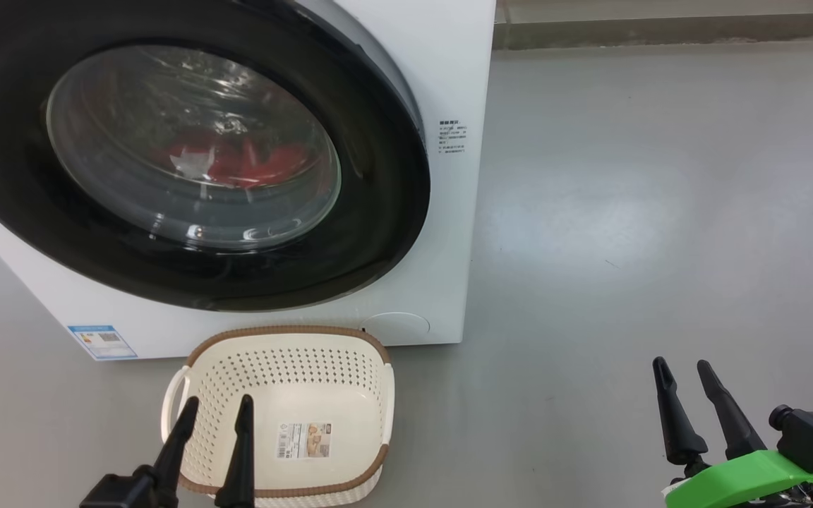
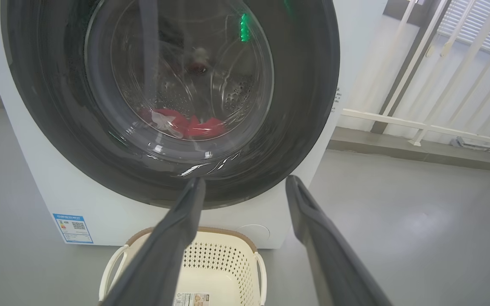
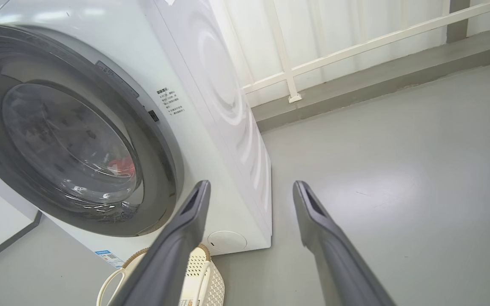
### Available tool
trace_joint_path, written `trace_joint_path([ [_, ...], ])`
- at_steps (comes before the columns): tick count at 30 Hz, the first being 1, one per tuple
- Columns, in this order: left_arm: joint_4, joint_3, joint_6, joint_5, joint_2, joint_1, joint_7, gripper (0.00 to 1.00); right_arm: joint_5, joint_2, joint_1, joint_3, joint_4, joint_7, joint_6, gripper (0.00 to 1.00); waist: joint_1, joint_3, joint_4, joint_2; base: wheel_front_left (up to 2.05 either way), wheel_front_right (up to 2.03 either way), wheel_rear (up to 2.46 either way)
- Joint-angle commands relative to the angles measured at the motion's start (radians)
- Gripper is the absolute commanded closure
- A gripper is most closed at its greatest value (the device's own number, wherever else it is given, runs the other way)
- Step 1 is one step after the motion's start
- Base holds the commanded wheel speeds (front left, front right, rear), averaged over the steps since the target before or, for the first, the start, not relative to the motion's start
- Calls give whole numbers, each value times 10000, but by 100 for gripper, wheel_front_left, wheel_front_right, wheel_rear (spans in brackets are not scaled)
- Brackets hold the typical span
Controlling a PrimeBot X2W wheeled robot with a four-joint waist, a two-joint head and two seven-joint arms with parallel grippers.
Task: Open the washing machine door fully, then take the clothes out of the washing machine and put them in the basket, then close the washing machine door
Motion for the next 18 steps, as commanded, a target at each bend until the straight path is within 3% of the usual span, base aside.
trace_joint_path([
  [1,-335,259,72,402,86,-16,-180,0,-353,-163,11,141,-298,-187,-5,0,0,-9,-9,0,0,0,0],
  [18,-238,399,103,1783,103,101,-649,0,-1797,-133,179,-135,-405,-653,-6,0,-1,123,9,0,0,0,0],
])
